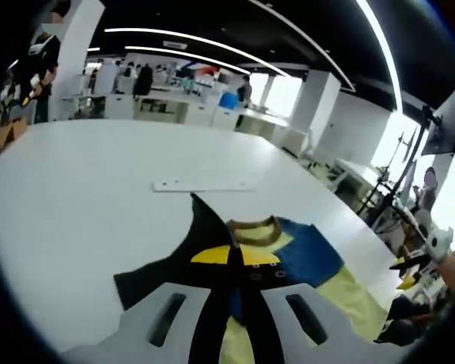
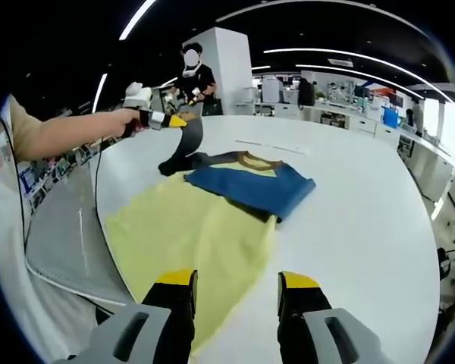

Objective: Fold the garment on the visible template until the final outline fits inside the template.

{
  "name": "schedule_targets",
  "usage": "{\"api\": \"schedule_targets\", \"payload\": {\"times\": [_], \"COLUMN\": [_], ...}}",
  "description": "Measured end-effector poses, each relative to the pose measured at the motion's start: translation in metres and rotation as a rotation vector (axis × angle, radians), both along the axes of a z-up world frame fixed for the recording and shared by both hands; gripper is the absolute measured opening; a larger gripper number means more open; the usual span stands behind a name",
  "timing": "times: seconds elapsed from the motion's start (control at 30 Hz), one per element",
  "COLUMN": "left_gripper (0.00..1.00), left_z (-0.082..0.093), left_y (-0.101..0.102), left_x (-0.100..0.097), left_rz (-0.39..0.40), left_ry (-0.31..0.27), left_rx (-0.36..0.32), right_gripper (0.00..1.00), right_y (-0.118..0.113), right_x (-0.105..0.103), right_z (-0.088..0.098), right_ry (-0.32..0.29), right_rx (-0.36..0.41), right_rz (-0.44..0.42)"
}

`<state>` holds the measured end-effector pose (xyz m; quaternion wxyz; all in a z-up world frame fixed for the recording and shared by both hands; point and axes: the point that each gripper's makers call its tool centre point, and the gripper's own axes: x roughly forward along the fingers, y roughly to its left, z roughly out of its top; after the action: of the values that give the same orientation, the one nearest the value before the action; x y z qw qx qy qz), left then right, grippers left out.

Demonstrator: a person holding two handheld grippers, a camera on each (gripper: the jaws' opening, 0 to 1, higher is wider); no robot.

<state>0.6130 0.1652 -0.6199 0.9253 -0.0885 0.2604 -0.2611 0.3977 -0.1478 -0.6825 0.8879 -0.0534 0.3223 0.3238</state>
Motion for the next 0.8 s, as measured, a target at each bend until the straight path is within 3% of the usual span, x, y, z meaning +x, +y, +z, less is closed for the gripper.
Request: {"api": "schedule_targets", "payload": {"times": [0.2, 0.8], "left_gripper": [0.00, 0.00], "left_z": [0.001, 0.005], "left_y": [-0.025, -0.076], "left_x": [-0.003, -0.001], "left_rz": [-0.044, -0.127], "left_ry": [0.002, 0.005], "left_rx": [-0.015, -0.027], "right_gripper": [0.40, 0.40], "right_y": [-0.003, -0.006], "right_x": [-0.001, -0.008], "right_z": [-0.001, -0.005], "right_ry": [0.000, 0.012], "right_rx": [-0.005, 0.000], "right_rz": [-0.005, -0.013]}}
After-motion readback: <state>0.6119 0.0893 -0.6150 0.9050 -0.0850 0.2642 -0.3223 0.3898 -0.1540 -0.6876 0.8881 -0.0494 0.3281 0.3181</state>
